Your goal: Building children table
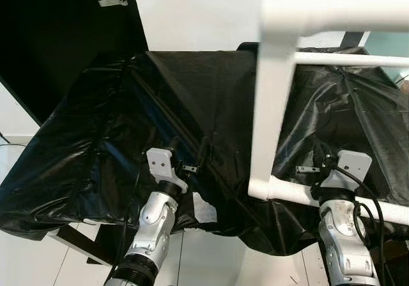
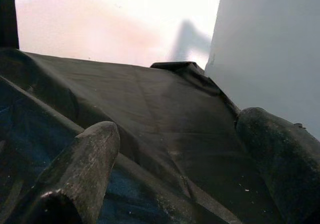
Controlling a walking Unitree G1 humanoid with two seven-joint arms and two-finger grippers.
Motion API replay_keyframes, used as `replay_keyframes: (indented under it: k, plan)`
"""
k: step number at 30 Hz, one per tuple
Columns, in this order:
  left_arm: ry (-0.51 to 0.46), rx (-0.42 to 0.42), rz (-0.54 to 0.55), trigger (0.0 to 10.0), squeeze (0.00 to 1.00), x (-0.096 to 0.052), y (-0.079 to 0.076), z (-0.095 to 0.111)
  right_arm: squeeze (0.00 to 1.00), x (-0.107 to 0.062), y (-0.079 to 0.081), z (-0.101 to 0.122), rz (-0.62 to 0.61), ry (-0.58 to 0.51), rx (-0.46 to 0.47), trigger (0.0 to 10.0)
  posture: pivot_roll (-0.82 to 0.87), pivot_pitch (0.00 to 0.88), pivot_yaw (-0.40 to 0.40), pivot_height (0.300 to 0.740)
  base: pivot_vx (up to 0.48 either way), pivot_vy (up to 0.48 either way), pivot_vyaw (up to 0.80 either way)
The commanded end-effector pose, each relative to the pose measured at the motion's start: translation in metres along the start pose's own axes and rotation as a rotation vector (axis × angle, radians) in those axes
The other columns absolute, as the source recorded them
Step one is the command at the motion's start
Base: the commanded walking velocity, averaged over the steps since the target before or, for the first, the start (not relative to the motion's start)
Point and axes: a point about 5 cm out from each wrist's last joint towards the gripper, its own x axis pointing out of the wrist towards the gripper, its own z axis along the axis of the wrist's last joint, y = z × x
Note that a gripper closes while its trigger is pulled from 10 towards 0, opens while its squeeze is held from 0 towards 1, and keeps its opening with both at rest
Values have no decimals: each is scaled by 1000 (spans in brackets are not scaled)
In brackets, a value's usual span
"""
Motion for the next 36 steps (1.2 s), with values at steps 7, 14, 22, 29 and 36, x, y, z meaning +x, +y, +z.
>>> replay_keyframes:
  k: [7,14,22,29,36]
  plan:
    - [15,16,-238,10000,0,-3,-11,-2,0,-7,8,-13,56,81,-21,10000,-130,12,46,740,0,0,0]
    - [14,17,-238,10000,0,-4,-11,-2,0,-18,9,-29,74,153,-43,10000,-134,11,46,740,0,0,0]
    - [10,18,-246,10000,0,-2,-11,0,0,-16,5,-31,62,161,-44,10000,-134,11,53,740,0,0,0]
    - [-5,21,-266,10000,0,1,-12,4,0,-18,9,-33,68,170,-40,10000,-130,8,56,740,0,0,0]
    - [-70,17,-359,10000,835,12,-21,21,0,-16,10,-34,69,172,-38,10000,-125,3,57,740,0,0,0]
